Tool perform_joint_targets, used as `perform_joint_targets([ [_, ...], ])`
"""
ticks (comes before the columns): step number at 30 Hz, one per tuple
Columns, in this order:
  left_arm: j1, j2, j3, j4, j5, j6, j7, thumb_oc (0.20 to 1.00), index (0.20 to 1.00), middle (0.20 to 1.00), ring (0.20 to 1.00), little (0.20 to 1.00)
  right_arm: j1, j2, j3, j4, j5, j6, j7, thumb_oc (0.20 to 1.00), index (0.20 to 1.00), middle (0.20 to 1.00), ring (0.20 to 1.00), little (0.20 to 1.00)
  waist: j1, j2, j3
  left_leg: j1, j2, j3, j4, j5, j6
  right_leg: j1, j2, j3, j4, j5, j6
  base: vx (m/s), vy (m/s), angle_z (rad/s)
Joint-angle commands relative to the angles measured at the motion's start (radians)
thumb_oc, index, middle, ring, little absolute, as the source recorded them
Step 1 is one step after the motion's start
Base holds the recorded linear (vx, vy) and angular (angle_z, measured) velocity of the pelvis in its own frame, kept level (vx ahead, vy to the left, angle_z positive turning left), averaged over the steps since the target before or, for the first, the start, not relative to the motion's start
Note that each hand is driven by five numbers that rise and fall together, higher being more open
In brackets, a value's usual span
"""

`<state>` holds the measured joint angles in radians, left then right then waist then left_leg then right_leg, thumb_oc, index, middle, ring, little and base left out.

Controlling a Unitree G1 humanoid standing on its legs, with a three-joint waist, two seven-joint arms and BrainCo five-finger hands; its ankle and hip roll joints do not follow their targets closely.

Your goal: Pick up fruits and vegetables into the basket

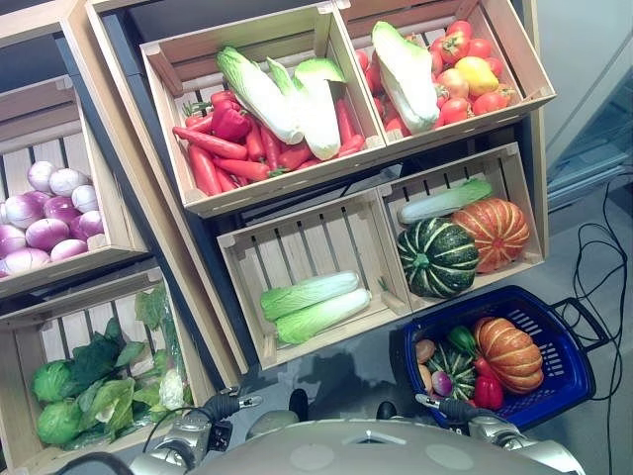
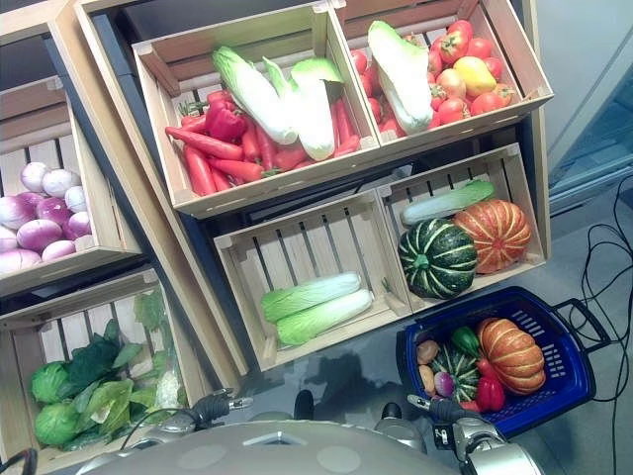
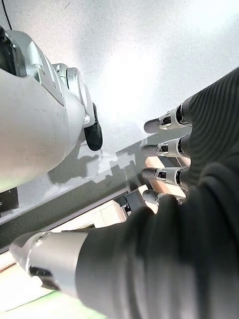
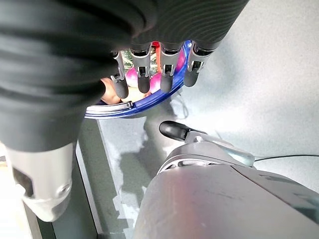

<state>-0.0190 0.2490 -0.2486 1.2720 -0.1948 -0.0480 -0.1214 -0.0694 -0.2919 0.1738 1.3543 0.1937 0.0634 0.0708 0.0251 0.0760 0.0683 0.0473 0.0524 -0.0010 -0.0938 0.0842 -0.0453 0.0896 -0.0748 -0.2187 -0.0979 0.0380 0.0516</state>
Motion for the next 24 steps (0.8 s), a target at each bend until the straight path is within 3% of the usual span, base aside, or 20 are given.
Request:
perform_joint_targets([
  [1, -0.072, -0.004, -0.014, 0.059, 0.025, -0.012, 0.002, 1.000, 1.000, 1.000, 1.000, 1.000, -0.057, 0.019, 0.026, 0.039, -0.007, -0.005, -0.008, 1.000, 1.000, 1.000, 1.000, 1.000, 0.013, -0.050, 0.039, 0.037, -0.015, 0.038, 0.007, -0.111, -0.008, 0.000, -0.048, 0.005, 0.015, -0.031, 0.053, 0.00, 0.000, 0.00],
  [24, -0.076, -0.002, -0.010, 0.063, 0.006, -0.010, -0.009, 1.000, 1.000, 1.000, 1.000, 1.000, -0.059, 0.023, 0.027, 0.035, -0.004, 0.002, -0.011, 1.000, 1.000, 1.000, 1.000, 1.000, 0.013, -0.055, 0.040, 0.039, -0.014, 0.041, 0.007, -0.110, -0.006, 0.001, -0.043, 0.009, 0.016, -0.030, 0.052, 0.00, 0.000, 0.00],
])
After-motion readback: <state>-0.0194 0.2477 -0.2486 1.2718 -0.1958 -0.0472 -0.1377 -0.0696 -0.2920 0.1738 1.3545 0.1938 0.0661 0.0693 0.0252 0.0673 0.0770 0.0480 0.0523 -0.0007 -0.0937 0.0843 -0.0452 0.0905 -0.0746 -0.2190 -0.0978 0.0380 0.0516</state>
